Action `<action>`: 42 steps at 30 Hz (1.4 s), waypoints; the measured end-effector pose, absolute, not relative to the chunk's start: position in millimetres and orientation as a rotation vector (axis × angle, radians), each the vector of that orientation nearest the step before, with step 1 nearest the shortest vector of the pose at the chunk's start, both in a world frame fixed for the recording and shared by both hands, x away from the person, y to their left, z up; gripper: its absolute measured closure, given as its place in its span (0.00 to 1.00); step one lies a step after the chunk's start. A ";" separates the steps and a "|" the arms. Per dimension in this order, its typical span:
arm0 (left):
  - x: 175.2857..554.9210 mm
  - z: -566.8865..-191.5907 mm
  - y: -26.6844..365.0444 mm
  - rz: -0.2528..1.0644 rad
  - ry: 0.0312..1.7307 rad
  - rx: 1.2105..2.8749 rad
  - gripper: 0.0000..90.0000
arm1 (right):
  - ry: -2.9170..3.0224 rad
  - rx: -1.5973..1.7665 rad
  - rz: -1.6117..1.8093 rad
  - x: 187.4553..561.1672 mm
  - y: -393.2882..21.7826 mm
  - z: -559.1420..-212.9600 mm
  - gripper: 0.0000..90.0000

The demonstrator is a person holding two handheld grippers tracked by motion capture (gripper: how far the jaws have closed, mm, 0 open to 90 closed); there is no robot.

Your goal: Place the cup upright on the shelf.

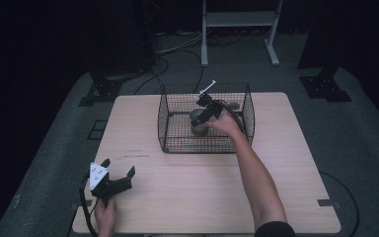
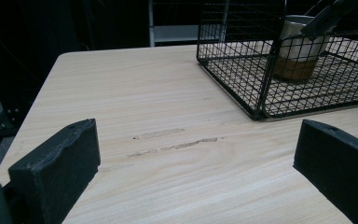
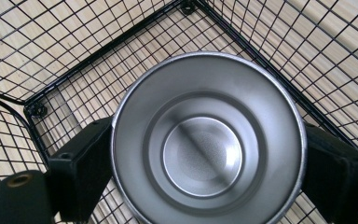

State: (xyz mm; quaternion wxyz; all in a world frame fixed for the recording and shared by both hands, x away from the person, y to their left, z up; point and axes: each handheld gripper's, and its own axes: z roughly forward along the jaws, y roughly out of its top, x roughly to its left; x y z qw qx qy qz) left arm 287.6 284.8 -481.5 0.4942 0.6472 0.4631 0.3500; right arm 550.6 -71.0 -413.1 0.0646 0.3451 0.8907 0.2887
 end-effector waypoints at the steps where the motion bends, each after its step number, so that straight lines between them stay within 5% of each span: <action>1: 287.7 -481.5 284.9 0.848 1.123 1.569 0.00 | 2.688 1.037 0.876 550.7 -71.4 -412.8 0.11; 18: 287.9 -481.6 284.8 0.850 1.126 1.566 0.00 | 2.642 1.029 0.967 546.9 -75.2 -400.2 0.01; 42: 287.2 -481.4 284.1 0.853 1.117 1.575 0.00 | 2.569 0.986 1.252 511.9 -98.7 -348.0 0.01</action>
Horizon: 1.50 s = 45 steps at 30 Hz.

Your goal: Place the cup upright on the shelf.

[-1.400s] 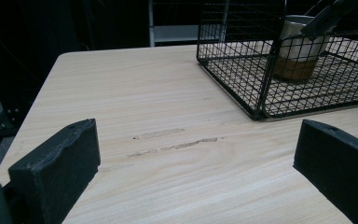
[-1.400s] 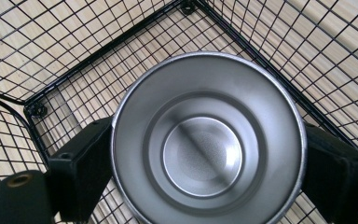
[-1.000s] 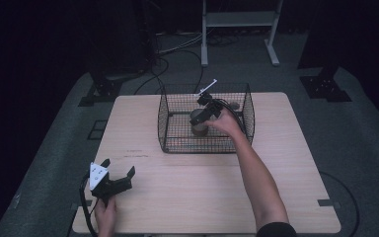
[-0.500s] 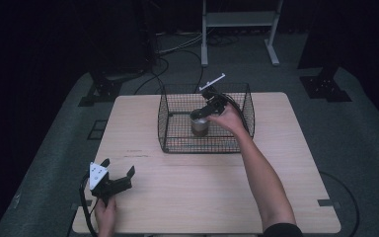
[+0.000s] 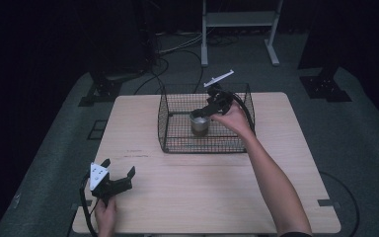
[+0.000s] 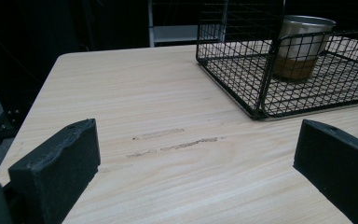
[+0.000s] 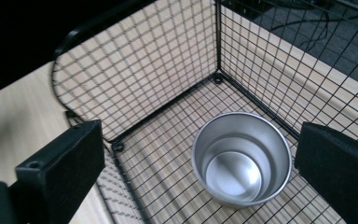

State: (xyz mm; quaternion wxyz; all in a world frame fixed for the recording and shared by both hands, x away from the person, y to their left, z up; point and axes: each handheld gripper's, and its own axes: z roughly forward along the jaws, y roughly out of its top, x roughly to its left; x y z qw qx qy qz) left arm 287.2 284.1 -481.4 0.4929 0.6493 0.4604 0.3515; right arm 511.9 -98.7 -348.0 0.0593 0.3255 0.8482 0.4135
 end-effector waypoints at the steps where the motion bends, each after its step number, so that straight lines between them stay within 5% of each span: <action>1: 287.2 -481.4 284.1 0.853 1.117 1.575 0.00 | 2.569 0.986 1.252 511.9 -98.7 -348.0 0.01; 45: 287.3 -481.7 283.5 0.860 1.115 1.577 0.00 | 2.583 0.931 1.403 417.8 -172.8 -349.9 0.01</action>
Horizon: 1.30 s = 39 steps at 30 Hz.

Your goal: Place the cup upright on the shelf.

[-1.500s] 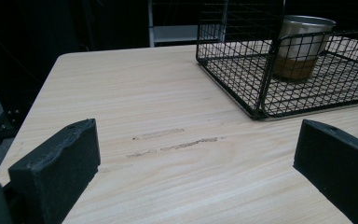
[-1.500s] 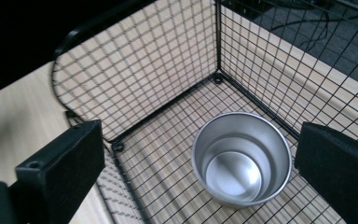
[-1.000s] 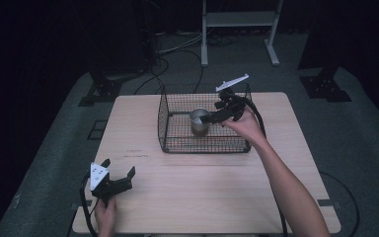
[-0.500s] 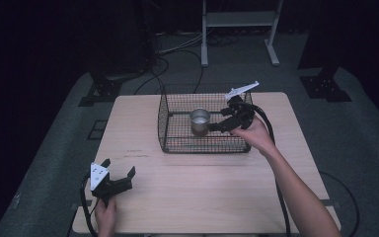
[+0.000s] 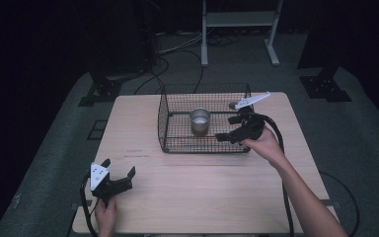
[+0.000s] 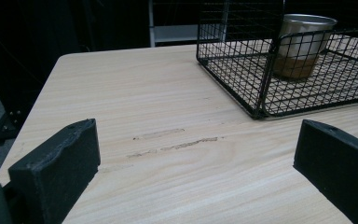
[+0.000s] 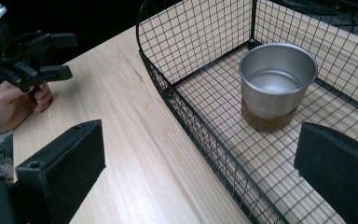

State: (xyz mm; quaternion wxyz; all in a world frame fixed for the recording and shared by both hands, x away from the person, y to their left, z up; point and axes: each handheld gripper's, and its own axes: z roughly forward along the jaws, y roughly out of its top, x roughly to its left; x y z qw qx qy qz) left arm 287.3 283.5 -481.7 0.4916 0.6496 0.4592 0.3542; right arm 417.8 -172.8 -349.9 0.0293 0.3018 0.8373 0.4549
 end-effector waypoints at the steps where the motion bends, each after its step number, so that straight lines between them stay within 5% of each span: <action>1: 287.3 -481.7 283.5 0.860 1.115 1.577 0.00 | 2.581 0.928 1.407 416.1 -174.9 -351.1 0.01; 39: 287.0 -481.6 282.8 0.862 1.117 1.579 0.00 | 2.504 0.991 1.458 354.6 -225.9 -390.9 0.01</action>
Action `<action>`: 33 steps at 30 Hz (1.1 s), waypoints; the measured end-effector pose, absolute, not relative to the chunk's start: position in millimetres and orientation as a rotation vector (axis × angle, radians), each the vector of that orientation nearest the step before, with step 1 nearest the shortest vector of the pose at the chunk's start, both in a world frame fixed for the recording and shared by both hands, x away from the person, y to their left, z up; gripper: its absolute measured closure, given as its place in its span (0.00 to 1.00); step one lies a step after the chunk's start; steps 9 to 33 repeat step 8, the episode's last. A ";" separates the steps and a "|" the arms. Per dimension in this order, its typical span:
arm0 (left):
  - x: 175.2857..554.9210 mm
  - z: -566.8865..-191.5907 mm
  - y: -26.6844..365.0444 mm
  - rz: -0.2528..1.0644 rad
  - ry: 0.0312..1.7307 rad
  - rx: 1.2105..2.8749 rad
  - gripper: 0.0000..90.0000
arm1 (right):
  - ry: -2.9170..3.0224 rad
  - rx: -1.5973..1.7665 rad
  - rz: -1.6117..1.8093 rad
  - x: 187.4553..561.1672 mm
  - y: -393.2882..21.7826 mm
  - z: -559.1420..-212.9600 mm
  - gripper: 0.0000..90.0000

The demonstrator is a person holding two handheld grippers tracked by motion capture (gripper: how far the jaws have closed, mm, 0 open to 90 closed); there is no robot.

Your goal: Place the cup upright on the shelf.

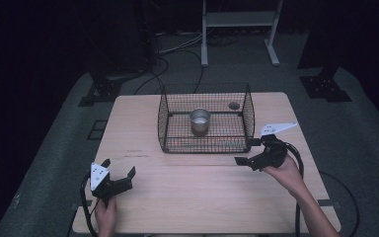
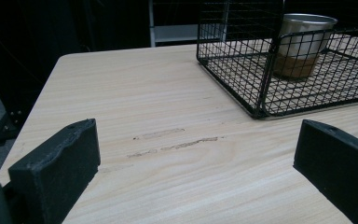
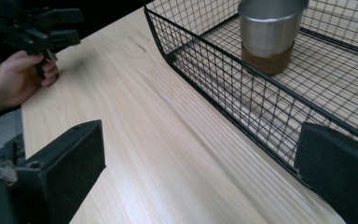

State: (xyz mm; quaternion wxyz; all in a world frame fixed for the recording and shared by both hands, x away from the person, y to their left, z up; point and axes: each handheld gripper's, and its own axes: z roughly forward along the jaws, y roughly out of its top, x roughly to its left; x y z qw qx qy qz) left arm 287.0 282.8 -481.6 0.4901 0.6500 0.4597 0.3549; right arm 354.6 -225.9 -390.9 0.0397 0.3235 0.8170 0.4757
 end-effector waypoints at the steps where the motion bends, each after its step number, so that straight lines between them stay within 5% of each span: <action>1: 287.0 -481.6 282.8 0.862 1.117 1.579 0.00 | 2.504 0.991 1.458 354.6 -225.9 -390.9 0.01; 33: 287.2 -481.6 283.0 0.861 1.119 1.576 0.00 | 2.451 1.019 1.450 337.4 -234.4 -405.2 0.01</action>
